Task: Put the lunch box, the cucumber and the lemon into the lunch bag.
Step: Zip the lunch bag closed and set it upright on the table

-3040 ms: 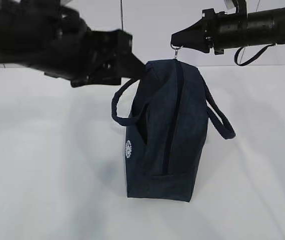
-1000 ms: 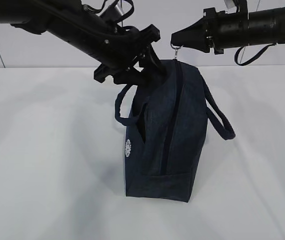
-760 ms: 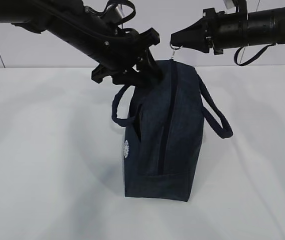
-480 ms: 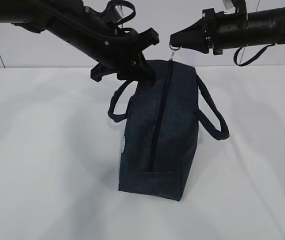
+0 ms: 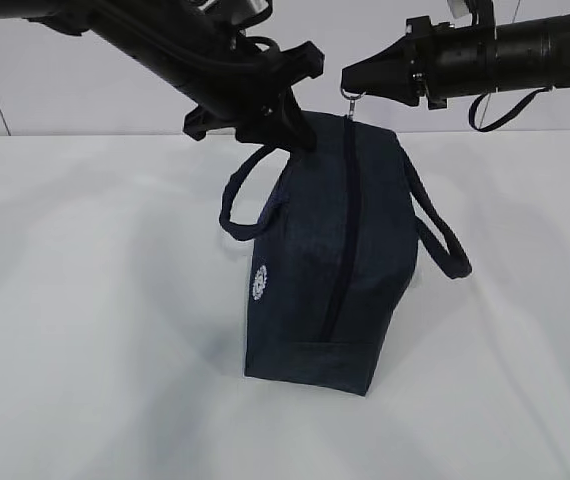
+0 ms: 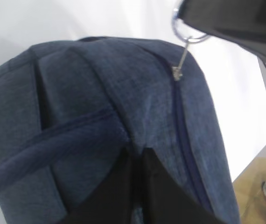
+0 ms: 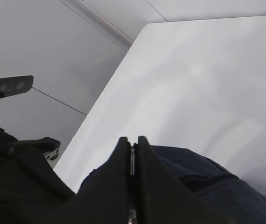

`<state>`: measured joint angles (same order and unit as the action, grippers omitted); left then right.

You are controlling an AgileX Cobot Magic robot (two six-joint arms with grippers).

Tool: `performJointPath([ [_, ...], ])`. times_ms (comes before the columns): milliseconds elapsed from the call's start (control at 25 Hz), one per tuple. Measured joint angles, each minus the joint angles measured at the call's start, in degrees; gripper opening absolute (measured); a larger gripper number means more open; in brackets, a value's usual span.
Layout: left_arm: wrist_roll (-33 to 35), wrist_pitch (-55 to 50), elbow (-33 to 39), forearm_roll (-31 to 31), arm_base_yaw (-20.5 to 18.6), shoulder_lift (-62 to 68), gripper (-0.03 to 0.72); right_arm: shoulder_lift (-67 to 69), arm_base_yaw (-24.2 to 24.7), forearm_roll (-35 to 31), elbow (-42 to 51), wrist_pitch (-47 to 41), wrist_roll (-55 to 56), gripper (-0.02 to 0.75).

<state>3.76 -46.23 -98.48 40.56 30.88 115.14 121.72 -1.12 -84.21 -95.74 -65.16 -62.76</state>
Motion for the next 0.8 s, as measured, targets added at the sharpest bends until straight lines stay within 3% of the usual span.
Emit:
performJointPath([
  [800,3.22,-9.33,-2.81,-2.2,0.0,-1.7,-0.003,0.0,0.0,-0.1,-1.14,1.92,-1.16,0.006],
])
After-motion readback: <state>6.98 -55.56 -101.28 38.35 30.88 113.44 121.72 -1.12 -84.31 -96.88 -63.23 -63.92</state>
